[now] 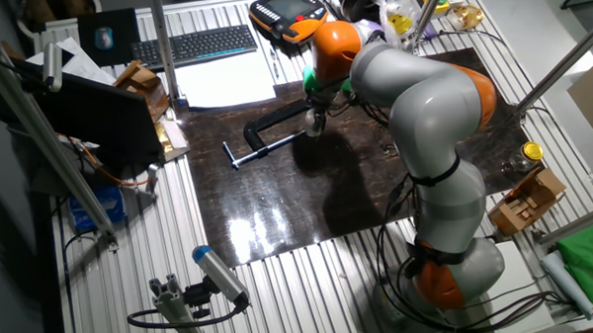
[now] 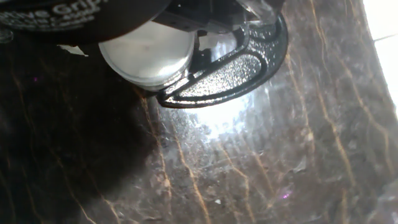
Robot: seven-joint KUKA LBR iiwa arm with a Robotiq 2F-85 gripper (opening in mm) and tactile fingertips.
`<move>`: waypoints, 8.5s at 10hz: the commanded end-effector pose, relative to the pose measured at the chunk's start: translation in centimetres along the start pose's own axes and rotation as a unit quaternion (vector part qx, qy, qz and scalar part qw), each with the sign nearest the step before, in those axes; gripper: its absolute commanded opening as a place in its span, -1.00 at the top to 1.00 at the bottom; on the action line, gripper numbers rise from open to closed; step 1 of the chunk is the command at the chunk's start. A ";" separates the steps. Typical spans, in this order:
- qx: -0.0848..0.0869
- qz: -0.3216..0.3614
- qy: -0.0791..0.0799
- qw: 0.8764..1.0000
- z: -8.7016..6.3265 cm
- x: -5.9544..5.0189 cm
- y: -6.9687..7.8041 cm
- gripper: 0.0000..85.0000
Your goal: Screw the lid onto the jar
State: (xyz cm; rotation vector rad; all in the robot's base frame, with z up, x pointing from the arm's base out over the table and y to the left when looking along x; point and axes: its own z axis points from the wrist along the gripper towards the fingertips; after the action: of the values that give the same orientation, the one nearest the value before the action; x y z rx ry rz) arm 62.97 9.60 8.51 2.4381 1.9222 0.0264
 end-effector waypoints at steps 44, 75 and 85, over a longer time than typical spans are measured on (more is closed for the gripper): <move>-0.025 -0.826 0.003 0.563 -1.8 0.3 0.0 -1.00; -0.027 -0.831 0.006 0.556 0.1 0.0 -0.1 -1.00; -0.028 -0.824 0.004 0.566 0.9 -0.1 -0.2 -1.00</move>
State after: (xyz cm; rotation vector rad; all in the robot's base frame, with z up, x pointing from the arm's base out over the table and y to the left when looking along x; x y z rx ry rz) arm 62.74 9.50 7.62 -0.2020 3.0612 0.0328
